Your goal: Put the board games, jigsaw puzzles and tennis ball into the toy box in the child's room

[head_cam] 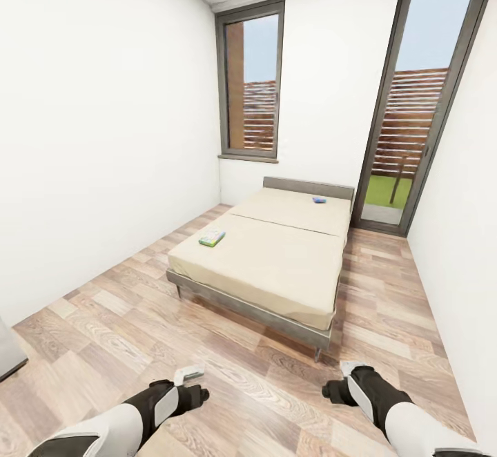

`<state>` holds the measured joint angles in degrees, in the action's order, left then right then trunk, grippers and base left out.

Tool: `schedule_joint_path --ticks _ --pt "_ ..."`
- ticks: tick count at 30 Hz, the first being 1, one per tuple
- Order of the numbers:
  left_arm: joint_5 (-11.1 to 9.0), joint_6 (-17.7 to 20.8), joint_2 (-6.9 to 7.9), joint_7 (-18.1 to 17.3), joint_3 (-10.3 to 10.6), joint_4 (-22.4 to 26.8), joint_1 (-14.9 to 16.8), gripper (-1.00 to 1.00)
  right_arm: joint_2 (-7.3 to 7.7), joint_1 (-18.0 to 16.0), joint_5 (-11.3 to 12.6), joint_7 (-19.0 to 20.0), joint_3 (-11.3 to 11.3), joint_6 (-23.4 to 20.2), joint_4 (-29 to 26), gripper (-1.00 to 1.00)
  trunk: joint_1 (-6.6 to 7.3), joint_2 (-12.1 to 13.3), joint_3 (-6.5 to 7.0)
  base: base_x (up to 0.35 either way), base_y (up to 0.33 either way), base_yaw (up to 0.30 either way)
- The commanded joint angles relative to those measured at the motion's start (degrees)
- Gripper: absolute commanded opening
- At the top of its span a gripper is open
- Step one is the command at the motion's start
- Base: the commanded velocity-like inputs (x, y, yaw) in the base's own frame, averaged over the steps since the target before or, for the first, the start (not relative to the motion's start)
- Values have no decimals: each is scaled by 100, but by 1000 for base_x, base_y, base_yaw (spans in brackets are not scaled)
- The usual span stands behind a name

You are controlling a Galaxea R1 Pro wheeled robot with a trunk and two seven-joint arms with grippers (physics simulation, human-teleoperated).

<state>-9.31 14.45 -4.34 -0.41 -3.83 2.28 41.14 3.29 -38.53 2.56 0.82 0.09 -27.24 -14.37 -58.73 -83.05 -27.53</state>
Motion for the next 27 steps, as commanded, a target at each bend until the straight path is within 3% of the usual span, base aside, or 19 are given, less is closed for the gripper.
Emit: schedule_joint_path --ticks 1,13,21,24,25,27 --pt "-62 41 -5 -2 -52 15 50 100 6 -32 27 45 0 -54 -106 100 0 -3 -6 0 0 0" --pt "-186 133 -77 -9 -109 261 317 100 20 -136 19 356 -5 -341 -801 100 0 -3 -6 0 0 0" --pt "-233 496 -166 -14 -126 664 441 100 60 -128 12 523 -16 -663 -1457 100 0 -3 -6 0 0 0" --pt "-339 662 -212 -15 -152 922 451 100 132 -112 4 689 -30 -728 -1726 100 0 -3 -6 0 0 0" --pt "-653 880 -288 -13 -174 1232 423 100 277 -99 -15 1073 -54 -783 -1977 100 0 -3 -6 0 0 0" --pt "-758 928 -305 -13 -178 1310 397 100 318 -96 -24 1216 -59 -794 -2031 100 0 -3 -6 0 0 0"
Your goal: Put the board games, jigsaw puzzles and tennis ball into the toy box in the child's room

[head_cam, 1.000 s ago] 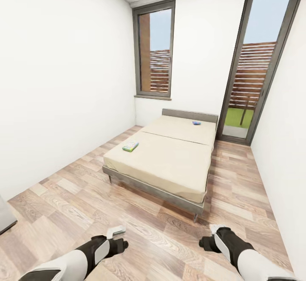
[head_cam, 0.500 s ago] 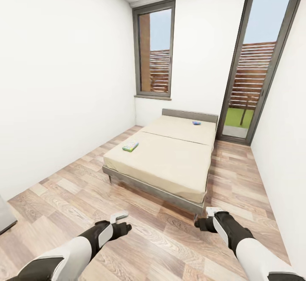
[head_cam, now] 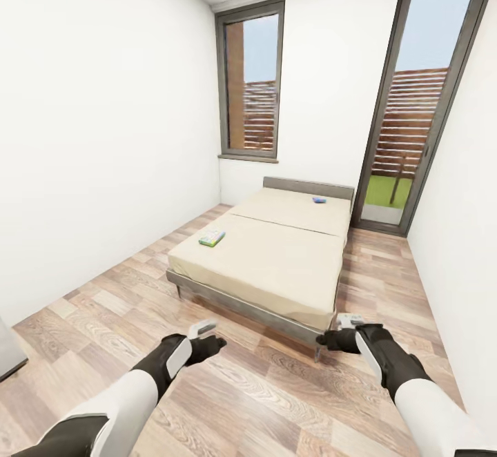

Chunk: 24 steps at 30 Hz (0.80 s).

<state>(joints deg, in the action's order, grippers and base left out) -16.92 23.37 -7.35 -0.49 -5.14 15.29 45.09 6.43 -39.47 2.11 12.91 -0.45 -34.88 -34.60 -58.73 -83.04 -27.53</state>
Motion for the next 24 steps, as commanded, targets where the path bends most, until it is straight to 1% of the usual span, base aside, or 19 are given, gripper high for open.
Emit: schedule_joint_path --ticks 1,2,3,4,5,7,8,10,11,13,14,16,19,21,24 --pt "-96 75 -18 -5 -49 76 -32 100 35 0 13 141 -9 -36 -49 100 0 -3 -6 0 0 0" --pt "-180 101 -29 -6 -51 133 -68 100 63 2 8 257 -12 -41 -84 100 0 -3 -6 0 0 0" --pt "-180 101 -29 -6 -51 133 -68 100 63 2 8 257 -12 -41 -84 100 0 -3 -6 0 0 0" --pt "-247 120 -38 -8 -52 189 -102 100 84 5 5 351 -13 -49 -117 100 0 -3 -6 0 0 0" --pt "-247 120 -38 -8 -52 189 -102 100 84 5 5 351 -13 -49 -117 100 0 -3 -6 0 0 0" --pt "-346 143 -59 -9 -47 332 -165 100 111 6 3 484 -14 -62 -171 100 0 -3 -6 0 0 0" --pt "-346 143 -59 -9 -47 332 -165 100 111 6 3 484 -14 -62 -171 100 0 -3 -6 0 0 0" --pt "-410 159 -97 -9 -36 520 -245 100 115 7 -3 563 -20 -72 -208 100 0 -3 -6 0 0 0" --pt "-410 159 -97 -9 -36 520 -245 100 115 7 -3 563 -20 -72 -208 100 0 -3 -6 0 0 0" --pt "-450 170 -133 -10 -20 747 -354 100 112 8 -8 614 -25 -78 -234 100 0 -3 -6 0 0 0" --pt "-450 170 -133 -10 -20 747 -354 100 112 8 -8 614 -25 -78 -234 100 0 -3 -6 0 0 0" --pt "-476 182 -154 -9 -8 1007 -480 100 109 8 -12 646 -28 -82 -252 100 0 -3 -6 0 0 0" --pt "-487 192 -159 -10 -4 1141 -547 100 108 8 -13 656 -29 -83 -259 100 0 -3 -6 0 0 0" --pt "-503 218 -160 -11 3 1400 -677 100 105 9 -15 670 -31 -87 -268 100 0 -3 -6 0 0 0" --pt "-509 231 -159 -11 5 1517 -737 100 103 9 -15 675 -31 -91 -271 100 0 -3 -6 0 0 0"
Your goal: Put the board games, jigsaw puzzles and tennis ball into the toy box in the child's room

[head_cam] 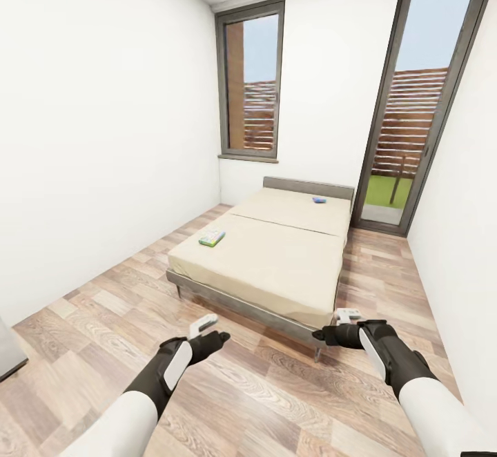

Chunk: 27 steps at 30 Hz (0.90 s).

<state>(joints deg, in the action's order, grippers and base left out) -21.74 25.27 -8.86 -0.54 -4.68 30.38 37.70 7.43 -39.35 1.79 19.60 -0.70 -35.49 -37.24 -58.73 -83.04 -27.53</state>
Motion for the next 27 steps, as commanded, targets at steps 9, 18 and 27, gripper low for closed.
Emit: schedule_joint_path --ticks 9,18,27 --pt "-44 87 3 -6 -35 417 -214 100 -4 -3 4 22 -11 -42 -21 100 0 -4 -7 0 0 0" --pt "-46 97 6 -7 -36 533 -281 100 -4 -3 -5 25 -12 -51 -27 100 0 -4 -7 0 0 0" --pt "-42 84 10 -11 -32 573 -316 100 -3 -3 -13 32 -29 -54 -28 100 0 -4 -7 31 -88 0"
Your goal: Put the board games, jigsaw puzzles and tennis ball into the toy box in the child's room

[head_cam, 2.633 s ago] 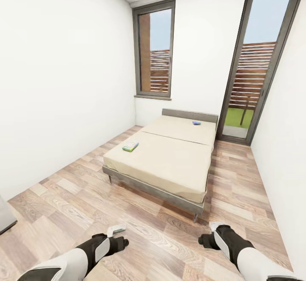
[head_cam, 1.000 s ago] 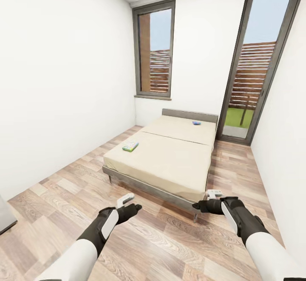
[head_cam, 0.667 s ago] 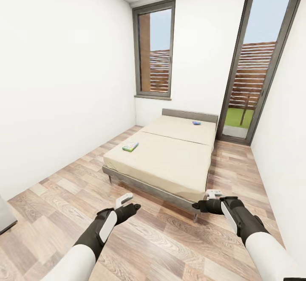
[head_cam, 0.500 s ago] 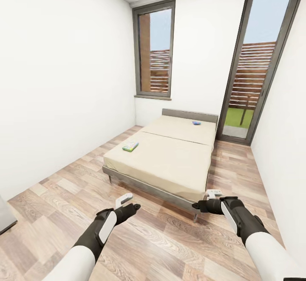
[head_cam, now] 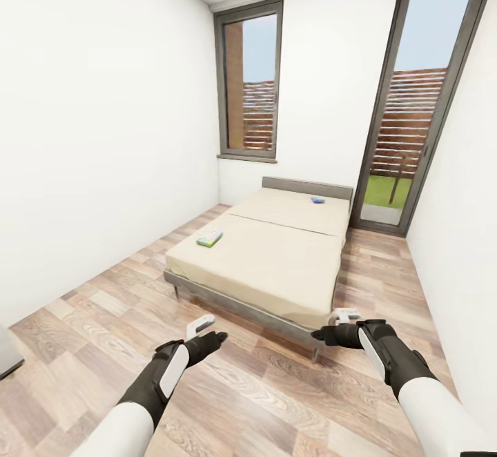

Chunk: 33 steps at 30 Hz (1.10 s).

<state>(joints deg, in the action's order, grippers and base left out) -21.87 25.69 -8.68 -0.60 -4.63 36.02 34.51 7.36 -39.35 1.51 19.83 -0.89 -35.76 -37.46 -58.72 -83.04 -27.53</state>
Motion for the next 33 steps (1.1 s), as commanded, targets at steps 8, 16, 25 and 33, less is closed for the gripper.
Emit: schedule_joint_path --ticks 8,16,25,33 --pt "-30 9 -1 -23 -38 18 -87 100 2 -3 16 6 -10 -20 -7 100 -1 -4 -7 175 -238 0" --pt "-29 1 5 -22 -41 19 -124 100 2 -2 16 6 -13 -18 -7 100 -1 -4 -7 253 -220 0" --pt "-28 -7 13 -34 -45 19 -135 100 0 0 15 11 -6 -7 -7 100 -1 -4 -7 291 -146 0" --pt "-28 -9 15 -24 -46 19 -137 100 -4 2 15 7 -13 -9 -7 100 -1 -4 -7 325 -44 2"
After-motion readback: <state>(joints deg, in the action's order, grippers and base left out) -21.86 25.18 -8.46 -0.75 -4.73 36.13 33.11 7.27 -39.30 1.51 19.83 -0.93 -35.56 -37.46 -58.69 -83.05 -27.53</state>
